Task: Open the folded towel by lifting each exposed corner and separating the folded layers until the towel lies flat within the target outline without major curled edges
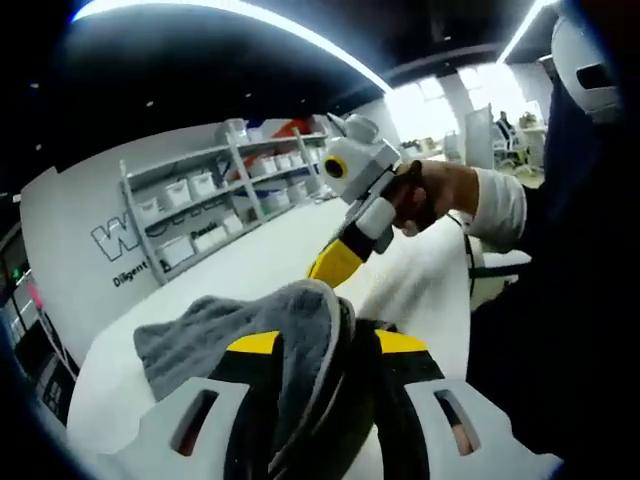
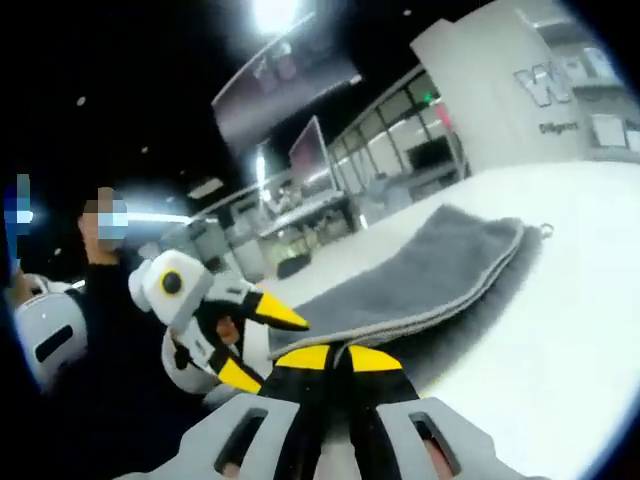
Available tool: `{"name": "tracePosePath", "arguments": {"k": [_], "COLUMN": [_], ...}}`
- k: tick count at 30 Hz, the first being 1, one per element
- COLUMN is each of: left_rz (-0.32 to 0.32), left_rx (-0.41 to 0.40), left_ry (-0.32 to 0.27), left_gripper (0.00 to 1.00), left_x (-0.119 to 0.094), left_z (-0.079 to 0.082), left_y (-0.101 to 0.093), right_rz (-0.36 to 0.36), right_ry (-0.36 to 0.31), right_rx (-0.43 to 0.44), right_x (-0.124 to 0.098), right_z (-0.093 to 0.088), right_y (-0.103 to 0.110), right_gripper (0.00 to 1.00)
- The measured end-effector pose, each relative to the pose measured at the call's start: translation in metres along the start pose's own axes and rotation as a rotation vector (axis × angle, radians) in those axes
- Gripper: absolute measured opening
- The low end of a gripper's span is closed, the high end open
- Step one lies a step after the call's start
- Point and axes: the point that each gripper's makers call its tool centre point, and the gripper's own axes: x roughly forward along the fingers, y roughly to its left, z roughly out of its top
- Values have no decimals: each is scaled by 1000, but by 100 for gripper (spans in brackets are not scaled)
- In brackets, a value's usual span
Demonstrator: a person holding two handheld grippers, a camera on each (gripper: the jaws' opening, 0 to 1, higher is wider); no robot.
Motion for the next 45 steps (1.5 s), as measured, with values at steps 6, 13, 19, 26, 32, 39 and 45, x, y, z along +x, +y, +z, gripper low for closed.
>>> {"name": "tracePosePath", "arguments": {"k": [6,13,19,26,32,39,45], "left_rz": [45,42,26,94,171,264,288], "left_rx": [-10,-120,-150,-159,-159,-104,-71], "left_ry": [-17,-110,-83,-103,-112,-74,-80], "left_gripper": [33,28,29,36,38,31,34], "left_x": [1,-4,-4,-8,-12,-15,-15], "left_z": [2,14,6,10,10,0,5], "left_y": [9,14,13,23,37,51,54], "right_rz": [2,17,35,-5,-3,11,31], "right_ry": [-58,-84,-65,-135,-188,-199,-229], "right_rx": [31,37,45,53,111,135,223], "right_x": [8,17,27,34,43,51,59], "right_z": [11,18,14,31,44,47,61], "right_y": [5,16,22,25,27,27,22], "right_gripper": [0,0,0,0,0,0,0]}}
